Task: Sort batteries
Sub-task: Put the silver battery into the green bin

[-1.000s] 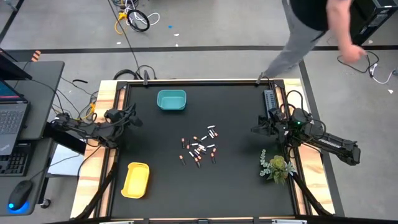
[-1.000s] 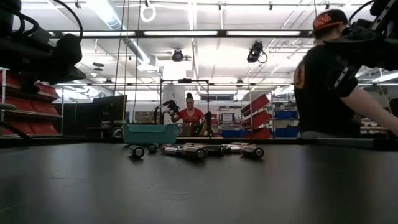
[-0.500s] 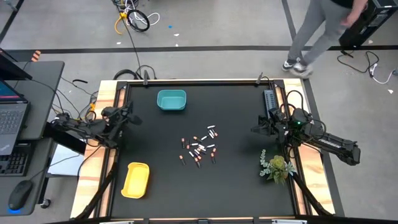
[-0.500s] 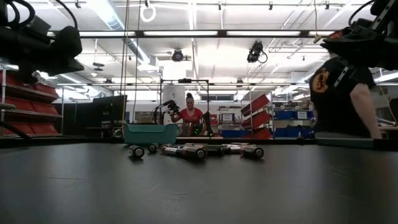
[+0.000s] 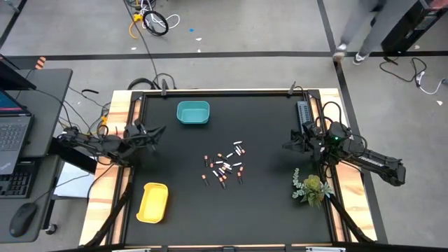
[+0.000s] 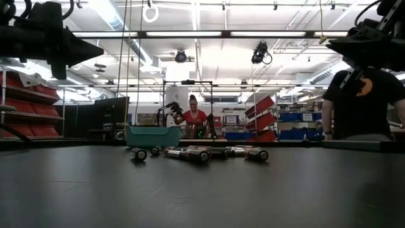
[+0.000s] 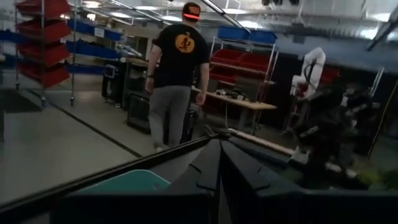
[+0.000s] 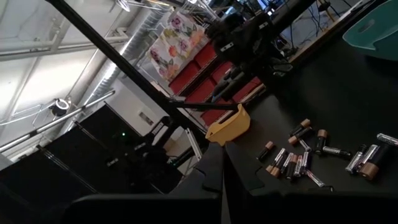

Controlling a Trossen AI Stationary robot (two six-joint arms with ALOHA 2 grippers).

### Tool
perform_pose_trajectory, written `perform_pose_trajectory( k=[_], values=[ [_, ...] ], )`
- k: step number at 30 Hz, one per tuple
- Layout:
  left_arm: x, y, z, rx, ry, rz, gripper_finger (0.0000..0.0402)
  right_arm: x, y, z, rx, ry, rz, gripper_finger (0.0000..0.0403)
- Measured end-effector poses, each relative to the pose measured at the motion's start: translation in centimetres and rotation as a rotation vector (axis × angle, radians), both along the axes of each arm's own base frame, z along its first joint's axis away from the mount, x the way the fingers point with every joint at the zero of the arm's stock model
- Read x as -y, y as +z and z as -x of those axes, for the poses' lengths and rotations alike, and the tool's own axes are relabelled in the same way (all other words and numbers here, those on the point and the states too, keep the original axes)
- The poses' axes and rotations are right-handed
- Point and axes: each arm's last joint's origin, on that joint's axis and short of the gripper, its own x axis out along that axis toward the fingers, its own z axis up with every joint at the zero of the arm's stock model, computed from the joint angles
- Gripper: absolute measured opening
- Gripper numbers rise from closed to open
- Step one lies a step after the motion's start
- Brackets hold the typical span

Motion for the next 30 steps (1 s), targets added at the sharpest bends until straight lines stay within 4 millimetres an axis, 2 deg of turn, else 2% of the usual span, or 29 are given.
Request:
perform_pose_trajectory(
  k=[5, 11, 18, 20, 25, 30],
  values=[
    [0.0, 0.0, 0.0, 0.083, -0.029, 0.119, 0.0025, 0.2, 0.0, 0.0, 0.001, -0.045, -0.004, 0.0003],
    [0.3, 0.0, -0.2, 0.082, -0.131, 0.099, 0.0025, 0.6, 0.0, 0.0, 0.008, -0.178, -0.010, 0.0003],
    [0.4, 0.0, -0.2, 0.048, -0.159, 0.045, 0.0025, 1.4, 0.5, 0.2, 0.052, -0.487, 0.251, 0.0003],
    [0.4, 0.0, -0.2, 0.023, -0.152, 0.004, 0.0026, 1.5, 0.7, 0.2, 0.064, -0.543, 0.267, 0.0003],
    [0.3, -0.1, -0.2, -0.056, -0.091, -0.113, 0.0043, 1.4, 1.4, 0.3, 0.134, -0.536, 0.321, 0.0003],
    [0.2, 0.0, -0.1, -0.142, -0.029, -0.243, 0.0083, 1.5, 1.6, -0.2, 0.148, -0.489, 0.279, 0.0003]
  ],
)
